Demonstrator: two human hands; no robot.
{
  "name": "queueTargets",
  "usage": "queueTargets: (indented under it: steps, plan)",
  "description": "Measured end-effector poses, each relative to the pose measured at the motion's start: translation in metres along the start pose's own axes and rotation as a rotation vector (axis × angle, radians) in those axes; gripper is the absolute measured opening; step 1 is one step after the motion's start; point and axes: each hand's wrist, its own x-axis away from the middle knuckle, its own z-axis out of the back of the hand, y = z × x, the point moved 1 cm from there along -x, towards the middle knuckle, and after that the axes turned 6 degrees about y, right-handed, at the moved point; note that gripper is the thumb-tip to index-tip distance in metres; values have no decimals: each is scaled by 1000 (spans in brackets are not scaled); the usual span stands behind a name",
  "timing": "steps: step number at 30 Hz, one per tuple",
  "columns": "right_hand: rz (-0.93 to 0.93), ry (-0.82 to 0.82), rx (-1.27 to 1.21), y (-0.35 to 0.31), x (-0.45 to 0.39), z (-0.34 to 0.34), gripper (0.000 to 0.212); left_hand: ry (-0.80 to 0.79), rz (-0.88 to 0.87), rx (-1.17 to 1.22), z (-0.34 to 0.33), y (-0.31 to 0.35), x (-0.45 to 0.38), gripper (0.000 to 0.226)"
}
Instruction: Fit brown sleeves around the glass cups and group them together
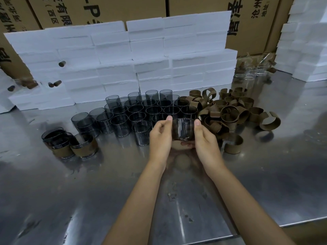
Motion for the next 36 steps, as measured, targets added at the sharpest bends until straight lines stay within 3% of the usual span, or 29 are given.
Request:
queueTargets:
  steps: [5, 9, 11, 14, 19, 27, 29, 31, 36]
  plan:
    - [11, -47, -1, -7, 5, 0, 61, -238, 100, 4, -4, 3, 8, 69]
    - [-8, -120, 5, -9, 7, -1, 57, -357, 169, 14, -9, 2, 9, 81]
    - [-11, -156, 23, -11, 9, -2, 49, -349, 170, 6, -9, 1, 7, 75]
    - [-7, -154, 61, -11, 11, -3, 54, -340, 154, -25, -8, -4, 3, 46]
    - [-43, -110, 32, -7, 7, -1, 66, -305, 145, -47, -8, -9, 0, 54]
    - [-26, -14, 2, -1, 1, 4, 38, -181, 155, 74, -5, -1, 0, 43]
    - [-58, 24, -81, -2, 1, 4, 34, -182, 125, 84, -3, 0, -1, 37]
    - [-128, 20, -200, -2, -2, 6, 45, -214, 99, 83, -2, 0, 0, 34]
    - [-265, -119, -448, 0, -6, 17, 55, -320, 10, 30, -3, -3, 3, 36]
